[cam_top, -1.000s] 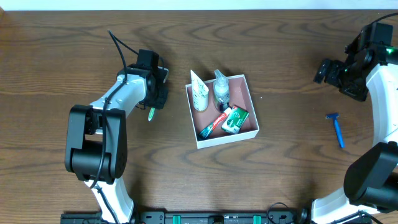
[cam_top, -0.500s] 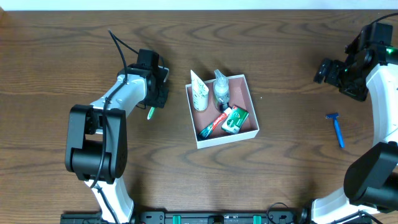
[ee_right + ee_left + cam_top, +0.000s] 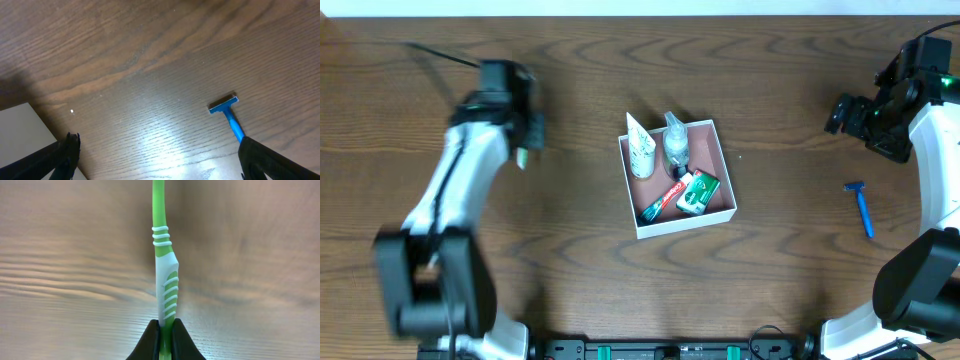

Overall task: Pack container
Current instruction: 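Lift the toothbrush and lower it into the white box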

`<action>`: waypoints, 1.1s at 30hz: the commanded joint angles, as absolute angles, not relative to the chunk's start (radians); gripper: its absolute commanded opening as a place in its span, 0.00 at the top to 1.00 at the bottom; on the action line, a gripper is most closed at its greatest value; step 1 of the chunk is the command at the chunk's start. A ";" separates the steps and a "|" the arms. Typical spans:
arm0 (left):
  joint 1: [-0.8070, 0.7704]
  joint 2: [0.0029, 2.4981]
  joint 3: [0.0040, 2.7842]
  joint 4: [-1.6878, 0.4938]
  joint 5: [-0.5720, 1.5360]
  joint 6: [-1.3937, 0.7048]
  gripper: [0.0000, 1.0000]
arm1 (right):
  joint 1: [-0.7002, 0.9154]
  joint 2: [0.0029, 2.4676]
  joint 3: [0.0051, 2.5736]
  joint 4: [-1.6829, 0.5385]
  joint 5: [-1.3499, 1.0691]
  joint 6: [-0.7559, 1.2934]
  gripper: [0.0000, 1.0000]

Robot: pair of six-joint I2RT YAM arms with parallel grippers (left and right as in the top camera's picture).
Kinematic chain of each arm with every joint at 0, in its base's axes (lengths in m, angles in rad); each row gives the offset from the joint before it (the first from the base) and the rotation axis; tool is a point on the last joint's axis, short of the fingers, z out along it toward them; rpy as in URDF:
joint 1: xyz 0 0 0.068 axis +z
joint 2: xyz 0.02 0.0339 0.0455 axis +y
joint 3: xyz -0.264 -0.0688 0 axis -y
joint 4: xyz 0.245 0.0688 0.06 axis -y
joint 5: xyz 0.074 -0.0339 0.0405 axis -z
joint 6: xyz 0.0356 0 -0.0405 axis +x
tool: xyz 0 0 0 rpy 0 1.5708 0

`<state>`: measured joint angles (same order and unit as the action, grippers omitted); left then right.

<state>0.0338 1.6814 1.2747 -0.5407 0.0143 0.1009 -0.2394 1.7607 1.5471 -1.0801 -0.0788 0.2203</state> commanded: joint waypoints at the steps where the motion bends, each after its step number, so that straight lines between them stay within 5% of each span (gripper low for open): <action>1: 0.039 1.494 1.320 -0.536 0.155 0.058 0.94 | -0.248 1.766 1.543 -1.081 -0.082 0.231 0.01; 17: -0.343 0.941 1.320 -0.547 0.284 -0.363 0.94 | -0.248 1.766 1.543 -1.081 -0.082 0.231 0.01; 26: -0.603 1.093 1.320 -0.505 0.276 -0.421 0.94 | -0.248 1.766 1.543 -1.081 -0.082 0.231 0.01; 33: -0.845 1.358 1.320 -0.458 0.070 -0.421 0.94 | -0.248 1.766 1.543 -1.081 -0.082 0.231 0.01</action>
<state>-0.7879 1.2991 1.3113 -0.4637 0.1860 -0.4080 -0.2394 1.7607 1.5471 -1.0801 -0.0788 0.2203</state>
